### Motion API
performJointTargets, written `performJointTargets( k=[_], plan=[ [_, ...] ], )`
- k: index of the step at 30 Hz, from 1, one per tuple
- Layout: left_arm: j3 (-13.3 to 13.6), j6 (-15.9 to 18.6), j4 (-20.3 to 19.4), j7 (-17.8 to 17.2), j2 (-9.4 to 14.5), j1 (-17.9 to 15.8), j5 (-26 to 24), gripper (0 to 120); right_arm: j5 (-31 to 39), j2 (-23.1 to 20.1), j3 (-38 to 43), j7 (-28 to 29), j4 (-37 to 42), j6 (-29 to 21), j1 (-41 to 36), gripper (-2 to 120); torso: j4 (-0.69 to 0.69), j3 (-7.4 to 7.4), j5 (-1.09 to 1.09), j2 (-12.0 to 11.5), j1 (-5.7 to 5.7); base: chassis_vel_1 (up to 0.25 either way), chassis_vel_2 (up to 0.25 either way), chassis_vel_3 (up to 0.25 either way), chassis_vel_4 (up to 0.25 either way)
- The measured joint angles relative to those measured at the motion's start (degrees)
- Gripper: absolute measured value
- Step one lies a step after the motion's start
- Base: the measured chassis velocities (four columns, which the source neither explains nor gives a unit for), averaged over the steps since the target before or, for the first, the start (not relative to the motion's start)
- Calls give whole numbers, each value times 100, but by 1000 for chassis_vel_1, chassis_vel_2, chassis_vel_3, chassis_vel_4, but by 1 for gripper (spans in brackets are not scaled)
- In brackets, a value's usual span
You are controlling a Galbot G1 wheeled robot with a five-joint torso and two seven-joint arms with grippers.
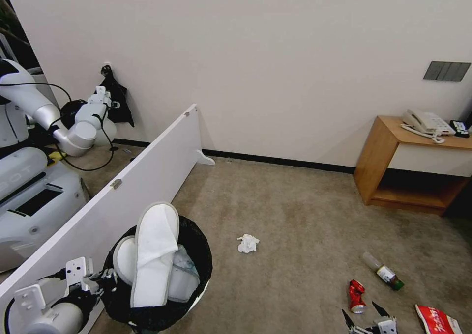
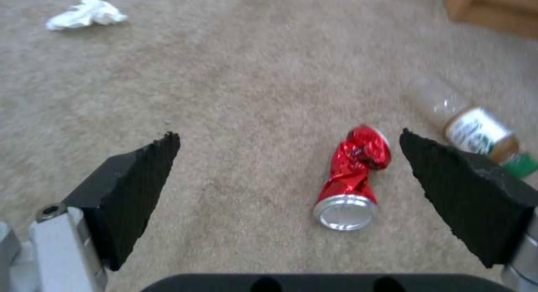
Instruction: Pick up the trash bin, then pick up the garbage from the floor and place it into the trash bin.
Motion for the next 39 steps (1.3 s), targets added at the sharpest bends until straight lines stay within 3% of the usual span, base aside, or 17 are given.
performJointTargets(
  k=[9, 39],
  plan=[
    [-14, 11, -7, -23, 12, -4, 2, 2, 486, 69, -194, 344, -548, -606, 538, 100, 0, 0, 0, 0, 0, 0, 0, 0, 0],
    [-72, 10, 78, -6, 27, 4, -29, 2, -39, 180, -165, 152, -1977, -574, 1579, 100, 0, 0, 0, 0, 0, 0, 0, 0, 0]
  ],
)
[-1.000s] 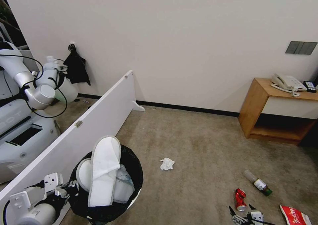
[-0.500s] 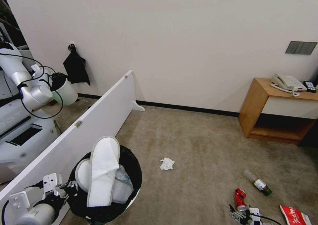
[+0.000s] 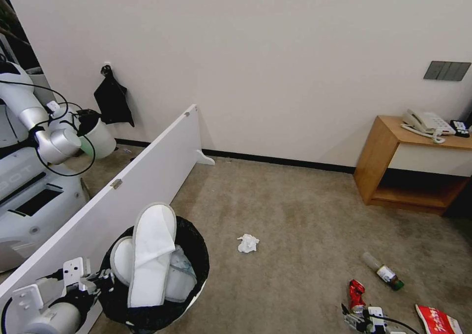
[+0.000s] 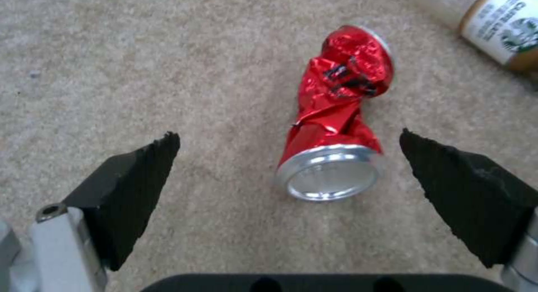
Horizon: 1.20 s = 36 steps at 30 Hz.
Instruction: Pick up the trash bin, then pick up the garbage from the floor and place it into the trash bin.
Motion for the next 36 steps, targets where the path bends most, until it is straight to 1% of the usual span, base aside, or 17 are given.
performJointTargets(
  k=[14, 28, 31, 32, 33, 34, 36],
  plan=[
    [-13, -7, -4, 5, -16, 15, -1, 2, -192, 113, -28, -53, -712, 40, 536, 100, 0, 0, 1, 0, 0, 0, 0, 0, 0],
    [-23, -9, -10, 4, -31, 14, 4, 2, -320, 146, 12, -70, -960, 71, 767, 100, 0, 0, 0, 0, 0, 0, 0, 0, 0],
    [-29, -10, -18, 3, -32, 14, 4, 2, -339, 118, 29, -70, -925, 68, 744, 89, 0, 0, 0, 0, 0, 0, 0, 0, 0],
    [-29, -10, -18, 3, -32, 14, 4, 2, -339, 118, 29, -70, -925, 68, 744, 89, 0, 0, 0, 0, 0, 0, 0, 0, 0],
    [-29, -10, -18, 3, -34, 13, 4, 2, -339, 109, 34, -70, -907, 63, 732, 82, 0, 0, -1, 0, 0, 0, 0, 0, 0],
    [-29, -10, -18, 3, -34, 13, 4, 2, -339, 109, 34, -70, -907, 63, 732, 82, 0, 0, -1, 0, 0, 0, 0, 0, 0],
    [-30, -10, -19, 2, -37, 17, 4, 2, -353, 107, 47, -70, -883, 53, 692, 70, 0, 0, 1, 0, 0, 0, 0, 0, 0]
  ],
)
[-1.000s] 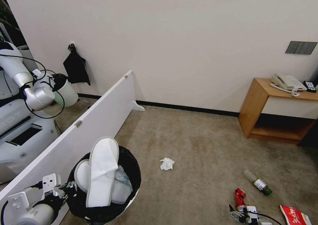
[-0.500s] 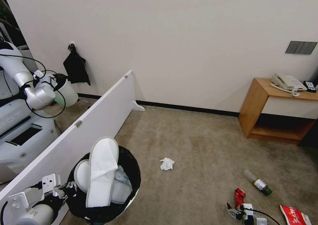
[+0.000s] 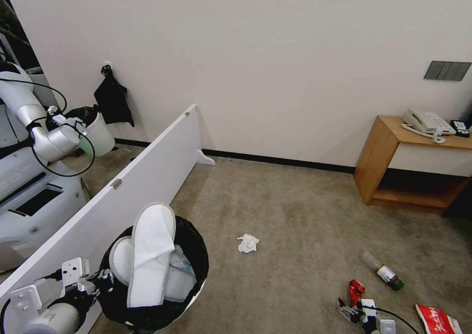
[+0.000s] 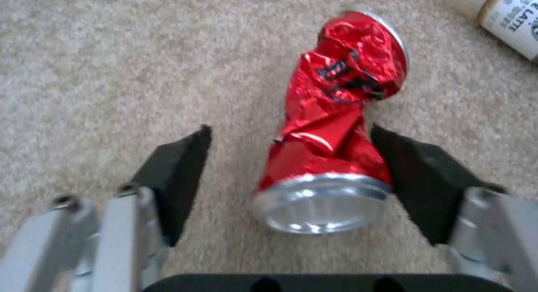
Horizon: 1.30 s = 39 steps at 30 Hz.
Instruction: Pick up the trash bin, then pick up the garbage from the floor and place it into the trash bin.
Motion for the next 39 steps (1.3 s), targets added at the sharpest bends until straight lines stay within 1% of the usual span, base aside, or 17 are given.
performJointTargets(
  k=[1, 2, 3, 4, 5, 6, 7, 23, 25, 27, 28, 29, 31, 32, 35, 36, 39],
  plan=[
    [0, 0, 0, 0, 0, 0, 0, 2, 0, 0, 0, 0, 0, 0, 0, 70, 0, 0, 0, 0, 0, 0, 0, 0, 0],
    [0, -1, 0, 0, -1, 3, 0, 2, -9, 0, 8, 0, 4, -1, -18, 64, 0, 0, 0, 0, 0, 0, 0, 0, 0],
    [-1, -1, -1, 0, -1, 6, 0, 2, -13, 1, 13, 0, 8, -1, -29, 60, 0, 0, 0, 0, 0, 0, 0, 0, 0],
    [-1, -1, -1, 0, -1, 6, 0, 2, -13, 1, 13, 0, 8, -1, -29, 60, 0, 0, 0, 0, 0, 0, 0, 0, 0],
    [-4, -2, -3, 0, 0, 9, 0, 2, -19, 1, 26, 0, 19, -2, -47, 56, 0, 0, 0, 0, 0, 0, 0, 0, 0],
    [-4, -2, -3, 0, 0, 9, 0, 2, -19, 1, 26, 0, 19, -2, -47, 56, 0, 0, 0, 0, 0, 0, 0, 0, 0],
    [-5, -2, -8, 0, 1, 9, 0, 2, -20, 0, 35, 0, 38, -4, -68, 50, 0, 0, 0, 0, 0, 0, 0, 0, 0],
    [5, -3, -17, 4, 10, 3, -4, 2, -125, -41, 184, -8, 225, 44, -264, 50, 0, 0, 1, 0, 0, 0, 0, 0, 0],
    [6, -4, -17, 5, 10, 5, -7, 2, -177, -85, 275, -27, 539, 159, -399, 50, 0, 0, 0, 0, 0, 0, 0, 0, 0],
    [9, -4, -17, 6, 10, 5, -8, 2, -192, -100, 302, -39, 662, 205, -448, 50, 0, 0, 0, 0, 0, 0, 0, 0, 0],
    [19, -4, -17, 7, 9, 6, -8, 2, -220, -166, 364, -82, 1091, 325, -613, 50, -1, 0, 1, 0, 0, 0, 0, 0, 0],
    [19, -4, -17, 7, 9, 6, -8, 2, -220, -166, 364, -82, 1091, 325, -613, 50, -1, 0, 1, 0, 0, 0, 0, 0, 0],
    [42, -4, -17, 7, 3, 2, -8, 2, -150, -302, 392, -149, 1791, 427, -868, 50, 1, 0, -1, 0, 0, 0, 0, 0, 0],
    [42, -4, -17, 7, 3, 2, -8, 2, -150, -302, 392, -149, 1791, 427, -868, 50, 1, 0, -1, 0, 0, 0, 0, 0, 0],
    [84, -2, -16, -2, 16, -2, -6, 2, 36, -630, 365, -215, 2839, 484, -1227, 50, -1, 0, 0, 0, 0, 0, 0, 0, 0],
    [84, -2, -16, -2, 16, -2, -6, 2, 36, -630, 365, -215, 2839, 484, -1227, 50, -1, 0, 0, 0, 0, 0, 0, 0, 0],
    [130, 19, -46, -30, 62, 15, -58, 2, 414, -1038, 182, -220, 3841, 400, -1460, 50, 0, 0, -2, 0, 0, 0, 0, 0, 0]
  ],
)
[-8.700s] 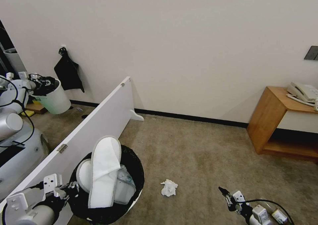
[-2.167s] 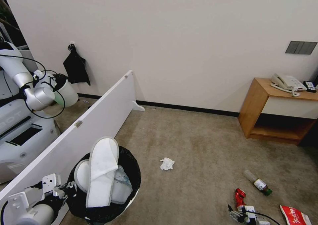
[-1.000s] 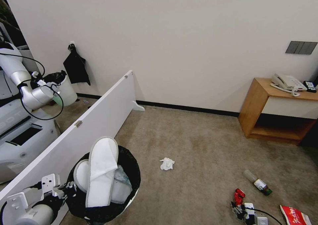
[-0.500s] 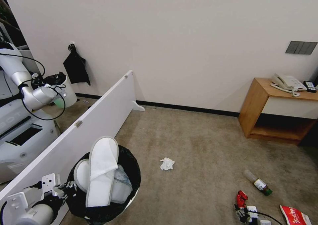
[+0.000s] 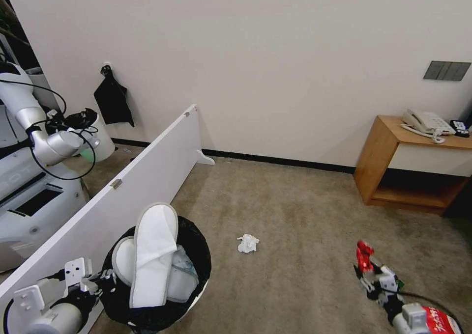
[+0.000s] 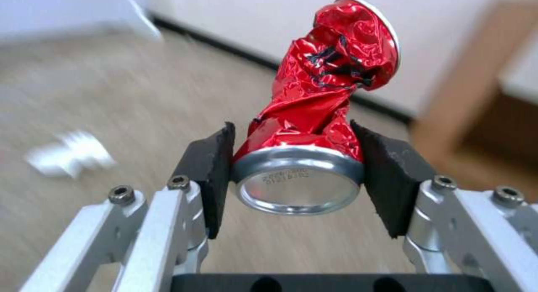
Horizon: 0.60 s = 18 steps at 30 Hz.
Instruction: Pick up the trash bin, then pick up the garbage from the floor and place it into the trash bin.
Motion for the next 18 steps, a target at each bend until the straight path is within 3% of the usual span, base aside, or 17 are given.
performJointTargets(
  k=[8, 13, 18],
  plan=[
    [109, 27, -23, -50, 60, 7, -47, 2, 791, -623, -673, -150, 1198, -80, 6, 50, -1, 0, 2, 0, 0, 0, 0, 0, 0],
    [124, 40, -10, -82, 63, 42, -61, 2, 1316, -874, -1329, -242, 1586, -134, 550, 50, 1, 0, 2, 0, 0, 0, 0, 0, 0],
    [134, 54, -19, -106, 49, 61, -79, 2, 1861, -1017, -2400, -325, 1746, -202, 1616, 50, -1, 1, 2, 0, 0, 0, 0, 0, 0]
  ],
)
